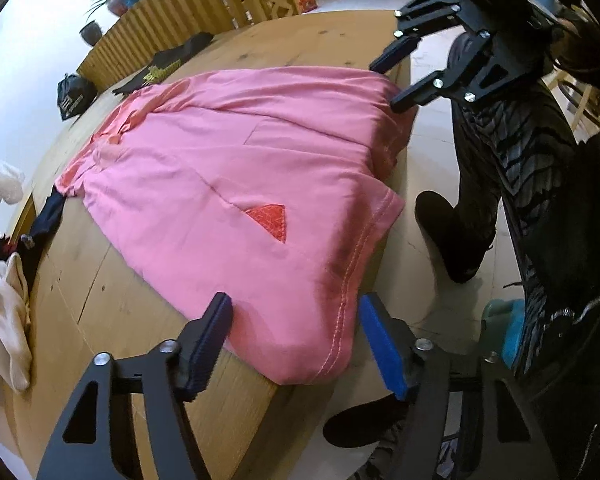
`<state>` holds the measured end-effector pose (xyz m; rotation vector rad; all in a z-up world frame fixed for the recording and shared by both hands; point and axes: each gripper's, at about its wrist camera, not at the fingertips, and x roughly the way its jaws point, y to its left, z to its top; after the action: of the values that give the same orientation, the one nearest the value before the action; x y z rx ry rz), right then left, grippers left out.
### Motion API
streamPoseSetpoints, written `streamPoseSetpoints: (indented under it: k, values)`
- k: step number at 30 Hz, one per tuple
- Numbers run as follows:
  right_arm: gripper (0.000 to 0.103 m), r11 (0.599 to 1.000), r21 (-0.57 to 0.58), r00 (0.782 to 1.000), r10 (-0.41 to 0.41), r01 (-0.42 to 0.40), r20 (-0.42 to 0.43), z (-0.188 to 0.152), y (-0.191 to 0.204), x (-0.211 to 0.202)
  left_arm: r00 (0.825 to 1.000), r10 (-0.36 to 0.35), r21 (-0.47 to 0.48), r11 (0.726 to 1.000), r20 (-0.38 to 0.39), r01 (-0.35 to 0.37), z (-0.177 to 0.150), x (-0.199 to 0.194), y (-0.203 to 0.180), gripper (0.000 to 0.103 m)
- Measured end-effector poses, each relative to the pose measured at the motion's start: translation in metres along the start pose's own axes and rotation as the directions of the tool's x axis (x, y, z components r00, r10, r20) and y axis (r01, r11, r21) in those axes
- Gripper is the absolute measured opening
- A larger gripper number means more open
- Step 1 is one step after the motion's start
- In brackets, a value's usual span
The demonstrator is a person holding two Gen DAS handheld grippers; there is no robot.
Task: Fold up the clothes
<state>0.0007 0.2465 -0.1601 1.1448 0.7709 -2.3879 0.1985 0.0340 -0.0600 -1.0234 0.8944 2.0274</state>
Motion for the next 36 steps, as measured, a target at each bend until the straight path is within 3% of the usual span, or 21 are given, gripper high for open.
streamPoseSetpoints:
  k: [6,12,13,15,20,23,31,33,35,36]
  values:
    - [0.031,1.000,0.012,1.000,0.006,-0.006,-0.019,0.004,-0.004,0.000,0.999,0.032,0.008,0.999,-0.026,-0.032,0.000,-0.002,0.003,0.041]
    - [0.025,1.000,-0.004,0.999,0.014,-0.014,-0.031,0.006,0.000,-0.002,0.998,-0.001,0.030,1.000,-0.057,0.002,0.002,-0.005,0.004,0.029]
    - [0.023,1.000,0.004,0.999,0.030,-0.030,-0.031,0.006,-0.002,-0.003,0.998,-0.002,0.045,0.999,-0.063,0.005,0.004,-0.005,0.003,0.028]
    - [0.008,0.998,0.016,0.998,0.055,-0.054,-0.028,0.008,-0.004,-0.005,0.998,-0.005,0.068,0.998,-0.070,0.010,0.006,-0.006,0.000,0.024]
    - [0.008,0.995,0.040,0.996,0.088,-0.087,-0.031,0.014,-0.010,-0.008,0.998,-0.021,0.079,0.997,-0.062,0.026,0.009,-0.008,0.002,0.019]
    - [0.008,0.989,0.083,0.992,0.128,-0.126,-0.023,0.016,-0.018,-0.011,0.999,-0.050,0.032,0.998,-0.021,0.050,0.011,-0.016,0.010,0.009]
    - [0.008,0.970,0.174,0.983,0.180,-0.172,-0.030,0.009,-0.035,-0.023,0.991,-0.111,-0.042,0.993,0.072,0.114,0.009,-0.032,0.024,0.009]
    - [0.008,0.971,0.178,0.984,0.170,-0.160,-0.044,0.008,-0.035,-0.020,0.994,-0.073,-0.006,0.997,0.083,0.074,0.004,-0.032,0.018,0.021]
    - [0.008,0.971,0.176,0.983,0.173,-0.162,-0.054,0.008,-0.033,-0.016,0.996,-0.076,0.019,0.997,0.044,0.075,0.001,-0.028,0.012,0.035]
    - [0.008,0.971,0.175,0.983,0.175,-0.163,-0.059,0.008,-0.032,-0.014,0.997,-0.069,0.039,0.997,0.028,0.068,0.000,-0.026,0.009,0.035]
